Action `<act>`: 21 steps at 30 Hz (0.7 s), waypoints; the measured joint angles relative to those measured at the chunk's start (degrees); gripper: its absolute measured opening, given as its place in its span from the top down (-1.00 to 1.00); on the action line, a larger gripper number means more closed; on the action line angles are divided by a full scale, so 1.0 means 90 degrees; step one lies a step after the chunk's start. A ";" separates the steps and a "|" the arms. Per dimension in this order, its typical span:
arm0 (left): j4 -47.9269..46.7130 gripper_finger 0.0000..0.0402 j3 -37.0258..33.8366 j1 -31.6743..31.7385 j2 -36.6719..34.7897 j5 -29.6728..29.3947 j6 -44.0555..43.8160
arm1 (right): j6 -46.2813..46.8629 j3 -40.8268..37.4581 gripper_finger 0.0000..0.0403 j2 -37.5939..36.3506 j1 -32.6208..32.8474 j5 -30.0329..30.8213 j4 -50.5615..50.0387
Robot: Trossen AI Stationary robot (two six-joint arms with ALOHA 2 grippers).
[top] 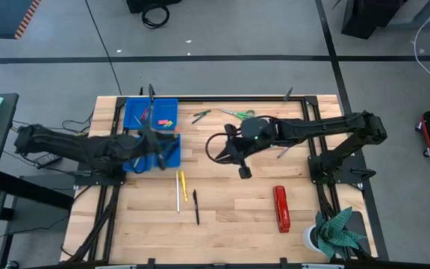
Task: Sort crayons/erasers/pens/pencils in bins
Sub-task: Put the yellow pencil into the bottom left blue bin
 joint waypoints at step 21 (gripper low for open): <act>-0.5675 0.83 0.0353 0.1459 -0.0577 -0.0038 -0.3668 | 0.2618 -0.1373 0.79 0.0117 0.0812 0.0017 -0.1022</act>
